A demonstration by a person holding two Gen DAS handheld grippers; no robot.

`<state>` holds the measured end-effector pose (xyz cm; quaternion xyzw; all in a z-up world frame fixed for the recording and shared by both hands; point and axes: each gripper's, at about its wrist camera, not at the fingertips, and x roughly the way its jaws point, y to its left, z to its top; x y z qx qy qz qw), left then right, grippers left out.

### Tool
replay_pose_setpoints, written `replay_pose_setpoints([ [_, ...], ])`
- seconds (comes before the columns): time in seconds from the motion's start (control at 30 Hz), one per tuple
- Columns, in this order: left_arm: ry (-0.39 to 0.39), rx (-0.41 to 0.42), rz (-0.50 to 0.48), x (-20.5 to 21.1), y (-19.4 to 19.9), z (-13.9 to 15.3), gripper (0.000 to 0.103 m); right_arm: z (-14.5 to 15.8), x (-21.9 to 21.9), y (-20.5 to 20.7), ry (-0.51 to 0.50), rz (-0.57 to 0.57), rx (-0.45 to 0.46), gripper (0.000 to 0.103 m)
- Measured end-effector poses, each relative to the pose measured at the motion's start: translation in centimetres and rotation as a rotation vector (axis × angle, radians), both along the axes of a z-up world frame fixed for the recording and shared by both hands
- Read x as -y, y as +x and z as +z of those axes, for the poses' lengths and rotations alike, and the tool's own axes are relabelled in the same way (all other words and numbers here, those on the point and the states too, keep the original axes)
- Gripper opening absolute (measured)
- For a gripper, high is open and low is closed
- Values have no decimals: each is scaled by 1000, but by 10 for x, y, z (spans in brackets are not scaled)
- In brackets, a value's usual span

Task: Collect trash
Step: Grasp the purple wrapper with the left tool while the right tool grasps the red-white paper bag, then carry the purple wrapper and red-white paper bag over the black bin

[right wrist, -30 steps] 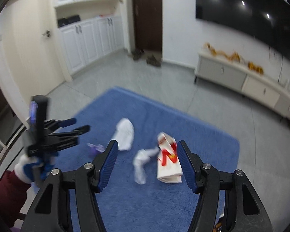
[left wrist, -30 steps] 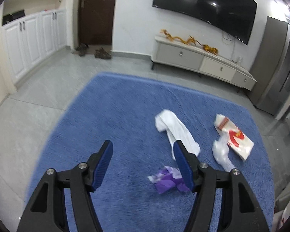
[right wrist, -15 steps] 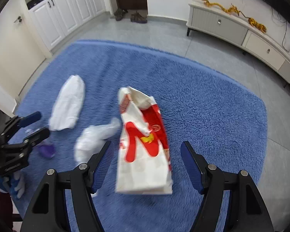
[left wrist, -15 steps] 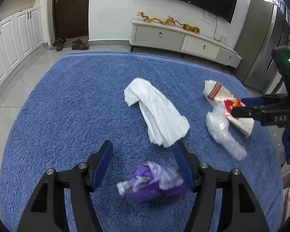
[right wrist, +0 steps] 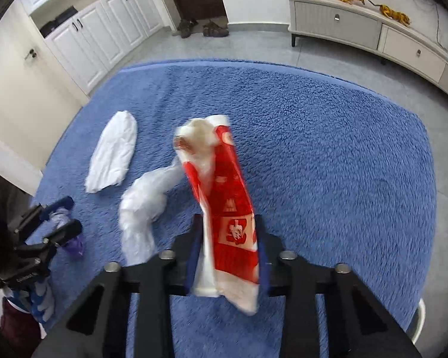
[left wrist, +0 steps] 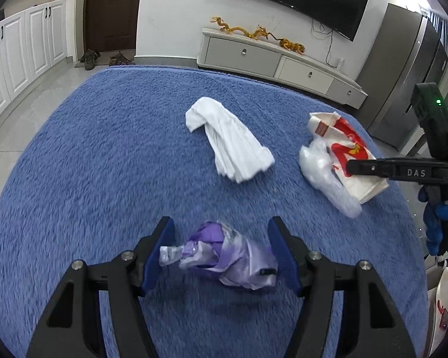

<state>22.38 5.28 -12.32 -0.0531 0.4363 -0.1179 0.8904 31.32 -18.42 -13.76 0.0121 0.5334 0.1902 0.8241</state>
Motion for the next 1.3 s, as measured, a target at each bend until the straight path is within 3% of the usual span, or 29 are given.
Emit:
replay_pose_setpoints([
  [0.07, 3, 1, -1, 1, -8, 0, 62, 2, 1, -12, 1, -8, 18, 24],
  [0.3, 20, 26, 5, 6, -32, 3, 37, 16, 25, -60, 110, -135, 80, 21],
  [0.4, 16, 61, 20, 12, -46, 12, 34, 28, 36, -80, 137, -176, 118, 21],
  [0.63, 86, 181, 21, 50, -88, 43, 32, 61, 63, -146, 151, -258, 222, 21],
  [0.83, 162, 290, 1, 85, -116, 68, 32, 74, 81, -201, 82, -286, 270, 21],
  [1.1, 181, 329, -38, 118, -129, 78, 32, 74, 122, -268, 43, -343, 285, 21],
  [1.3, 207, 335, -73, 142, -131, 77, 32, 80, 147, -287, 31, -386, 309, 21],
])
